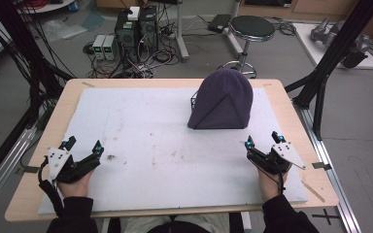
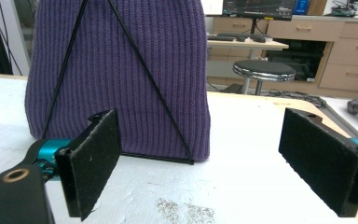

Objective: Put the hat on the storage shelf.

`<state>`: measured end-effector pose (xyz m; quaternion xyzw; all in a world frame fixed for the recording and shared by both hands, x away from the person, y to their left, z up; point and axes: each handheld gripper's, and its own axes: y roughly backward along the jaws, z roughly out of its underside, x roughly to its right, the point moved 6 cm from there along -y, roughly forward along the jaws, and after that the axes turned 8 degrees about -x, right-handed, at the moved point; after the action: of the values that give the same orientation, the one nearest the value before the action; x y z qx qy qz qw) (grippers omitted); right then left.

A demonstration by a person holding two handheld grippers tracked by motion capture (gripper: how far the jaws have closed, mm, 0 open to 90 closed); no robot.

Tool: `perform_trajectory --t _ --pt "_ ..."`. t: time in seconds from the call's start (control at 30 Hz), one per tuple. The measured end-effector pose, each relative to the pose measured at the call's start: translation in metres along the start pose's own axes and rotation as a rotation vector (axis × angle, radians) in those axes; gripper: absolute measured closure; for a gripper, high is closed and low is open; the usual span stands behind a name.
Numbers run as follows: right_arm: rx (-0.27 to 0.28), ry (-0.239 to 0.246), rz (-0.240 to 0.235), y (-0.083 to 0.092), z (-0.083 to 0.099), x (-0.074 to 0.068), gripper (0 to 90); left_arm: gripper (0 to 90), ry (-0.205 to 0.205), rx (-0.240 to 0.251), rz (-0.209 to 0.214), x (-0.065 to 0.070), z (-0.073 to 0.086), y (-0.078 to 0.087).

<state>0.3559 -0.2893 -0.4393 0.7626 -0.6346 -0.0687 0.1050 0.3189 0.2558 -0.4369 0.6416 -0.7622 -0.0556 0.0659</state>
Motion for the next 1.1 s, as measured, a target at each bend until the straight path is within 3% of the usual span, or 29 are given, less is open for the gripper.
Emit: perform_trajectory --t 0.3,1.1 --pt "-0.025 -0.023 -0.013 -0.0037 0.0049 0.0013 12.3 14.5 0.0 -0.003 -0.008 -0.0016 0.0019 -0.0002" --pt "-0.047 -0.052 -0.03 -0.0038 0.0073 0.0022 12.3 14.9 0.007 -0.009 0.035 0.0032 0.0034 -0.0008"
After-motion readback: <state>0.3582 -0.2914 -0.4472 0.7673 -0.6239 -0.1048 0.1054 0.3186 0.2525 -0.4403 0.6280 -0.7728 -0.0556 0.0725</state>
